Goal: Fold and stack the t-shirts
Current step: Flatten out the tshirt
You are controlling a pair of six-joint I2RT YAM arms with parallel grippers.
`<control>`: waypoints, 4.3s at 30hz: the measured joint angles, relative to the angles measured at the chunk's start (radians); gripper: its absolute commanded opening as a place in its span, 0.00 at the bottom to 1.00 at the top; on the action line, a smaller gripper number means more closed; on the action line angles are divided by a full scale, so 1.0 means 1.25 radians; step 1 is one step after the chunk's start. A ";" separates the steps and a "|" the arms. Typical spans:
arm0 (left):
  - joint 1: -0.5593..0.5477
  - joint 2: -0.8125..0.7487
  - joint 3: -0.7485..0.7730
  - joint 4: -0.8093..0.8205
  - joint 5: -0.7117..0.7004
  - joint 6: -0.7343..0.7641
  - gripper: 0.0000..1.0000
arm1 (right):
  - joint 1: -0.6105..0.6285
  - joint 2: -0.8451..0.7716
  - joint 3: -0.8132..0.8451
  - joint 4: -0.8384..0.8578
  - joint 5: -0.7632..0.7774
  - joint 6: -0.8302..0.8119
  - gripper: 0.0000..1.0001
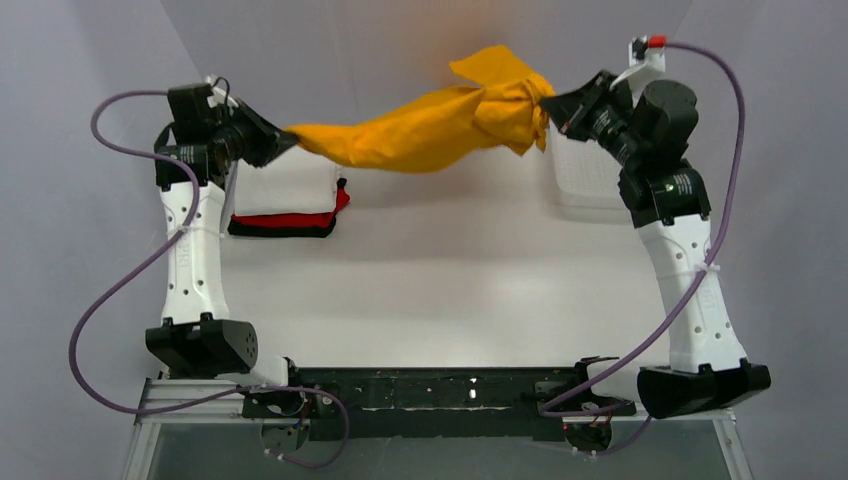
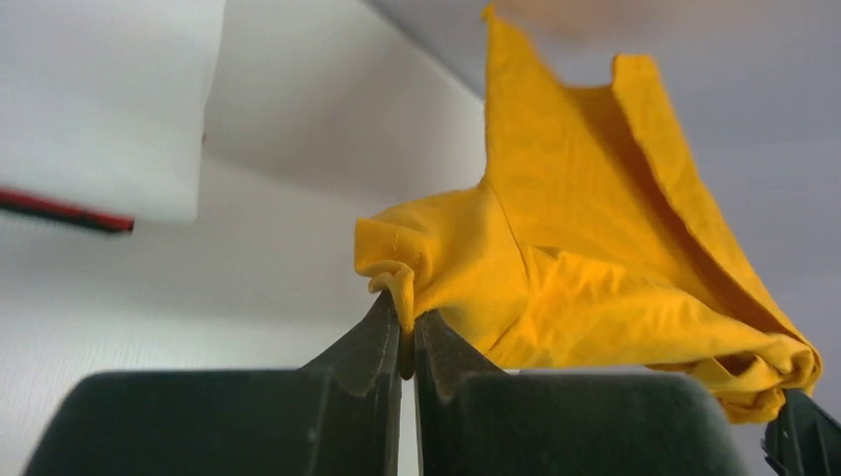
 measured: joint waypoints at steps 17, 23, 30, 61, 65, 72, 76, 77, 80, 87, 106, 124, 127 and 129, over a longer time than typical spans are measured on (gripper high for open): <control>-0.012 -0.286 -0.853 -0.090 -0.038 0.005 0.40 | -0.001 -0.192 -0.962 -0.051 -0.058 0.196 0.46; -0.012 -0.278 -0.832 -0.130 -0.083 0.008 0.98 | -0.001 -0.194 -0.887 -0.139 0.052 0.152 0.71; -0.067 -0.332 -0.715 -0.193 -0.167 0.013 0.98 | 0.037 -0.299 -0.730 -0.221 0.168 0.111 0.81; -0.706 0.074 -0.878 0.382 0.063 -0.161 0.98 | 0.194 0.493 -0.366 -0.009 -0.048 0.088 0.58; -0.776 0.195 -0.761 0.434 0.105 -0.164 0.98 | 0.195 0.640 -0.170 0.004 -0.199 0.010 0.55; -0.862 0.379 -0.548 0.574 0.136 -0.136 0.98 | 0.146 0.692 0.035 -0.075 -0.303 -0.132 0.67; -0.882 0.400 -0.491 0.569 0.083 -0.103 0.98 | -0.007 0.596 -0.033 -0.092 -0.288 -0.124 0.75; -0.886 0.407 -0.464 0.545 0.063 -0.086 0.98 | -0.052 0.563 -0.060 -0.099 -0.266 -0.119 0.77; -0.886 0.416 -0.383 0.453 0.009 -0.025 0.98 | -0.164 0.450 -0.138 -0.130 -0.159 -0.116 0.75; -0.858 0.163 -0.505 0.283 -0.105 0.078 0.98 | -0.153 0.103 -0.482 -0.128 -0.054 -0.058 0.72; -0.478 -0.442 -0.876 -0.103 -0.373 0.057 0.98 | 0.393 0.204 -0.659 -0.048 -0.021 0.098 0.71; -0.353 -0.346 -0.888 -0.109 -0.328 0.013 1.00 | -0.060 0.355 -0.540 -0.116 -0.068 -0.014 0.70; -0.327 -0.299 -0.880 -0.078 -0.321 -0.003 1.00 | -0.061 0.365 -0.460 -0.171 -0.001 -0.055 0.70; -0.313 -0.259 -0.872 -0.048 -0.309 -0.014 0.99 | -0.060 0.357 -0.421 -0.188 0.021 -0.074 0.70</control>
